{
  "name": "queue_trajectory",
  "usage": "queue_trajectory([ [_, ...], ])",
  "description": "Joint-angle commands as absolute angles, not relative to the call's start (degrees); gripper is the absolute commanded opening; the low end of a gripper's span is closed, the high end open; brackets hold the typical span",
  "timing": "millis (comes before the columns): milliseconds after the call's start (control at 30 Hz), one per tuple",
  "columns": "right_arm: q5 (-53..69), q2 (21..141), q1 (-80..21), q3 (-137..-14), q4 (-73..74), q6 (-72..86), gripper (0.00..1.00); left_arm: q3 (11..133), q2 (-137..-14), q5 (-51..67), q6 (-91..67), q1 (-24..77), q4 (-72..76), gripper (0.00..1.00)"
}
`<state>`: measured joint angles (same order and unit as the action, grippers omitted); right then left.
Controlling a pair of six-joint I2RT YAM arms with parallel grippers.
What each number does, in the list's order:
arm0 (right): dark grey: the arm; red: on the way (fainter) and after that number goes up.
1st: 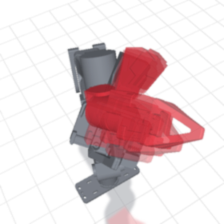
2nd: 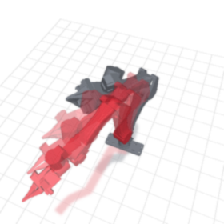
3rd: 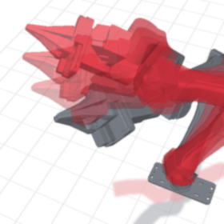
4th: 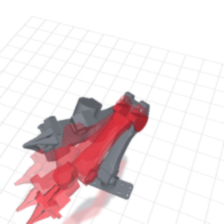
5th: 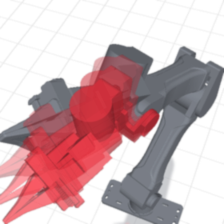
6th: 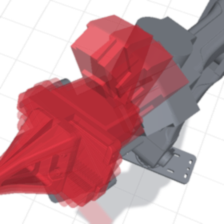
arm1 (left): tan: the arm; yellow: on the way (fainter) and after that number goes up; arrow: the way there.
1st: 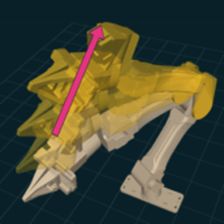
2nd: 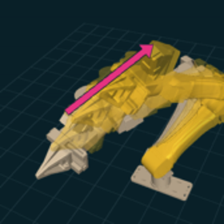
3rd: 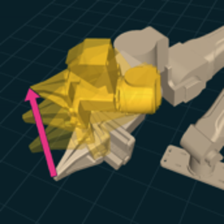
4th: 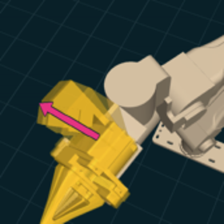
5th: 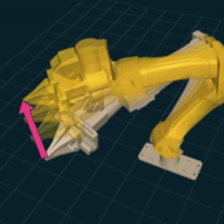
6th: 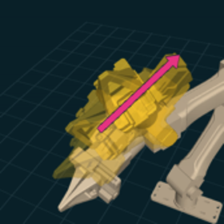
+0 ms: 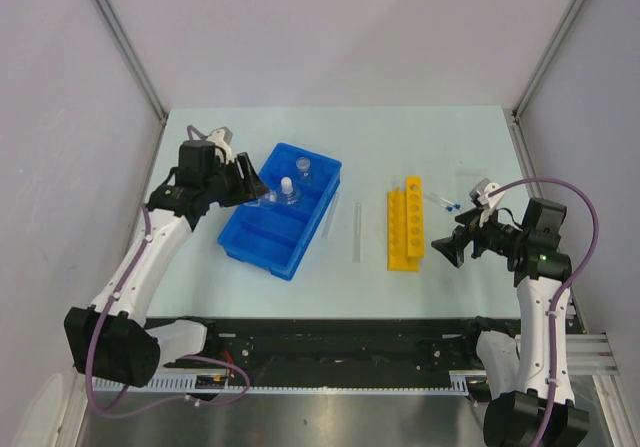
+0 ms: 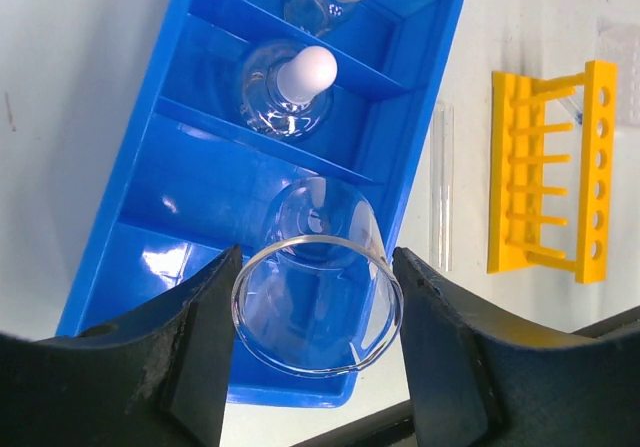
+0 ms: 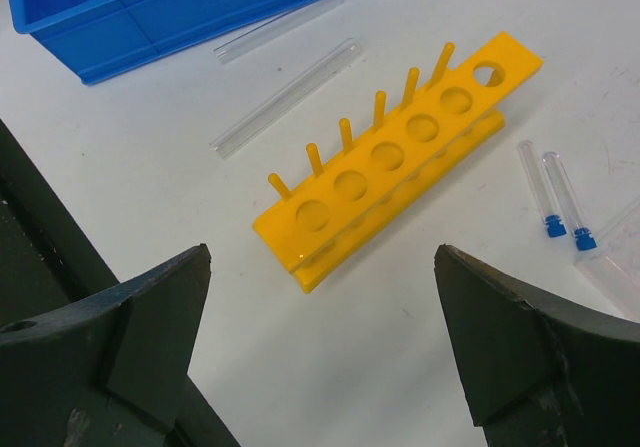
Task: Organize the chemistry lab equipment
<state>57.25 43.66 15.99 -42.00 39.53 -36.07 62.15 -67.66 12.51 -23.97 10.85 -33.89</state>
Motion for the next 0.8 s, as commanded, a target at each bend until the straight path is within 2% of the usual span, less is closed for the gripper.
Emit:
queue_trajectory([
  [0,57.74,43.07,16.08,-41.66,38.94,-37.0,1.0,60.82,-68.81,14.5,-24.08,12.65,-29.71,0.26],
  [533,57.57,43.07,16.08,-41.57,39.02,-37.09,1.0,57.13,-74.79,13.89,-22.15,15.56,-26.11,0.27],
  [767,57.66,43.07,16.17,-41.66,39.11,-37.18,1.0,56.51,-78.13,13.27,-20.92,15.56,-24.96,0.31],
])
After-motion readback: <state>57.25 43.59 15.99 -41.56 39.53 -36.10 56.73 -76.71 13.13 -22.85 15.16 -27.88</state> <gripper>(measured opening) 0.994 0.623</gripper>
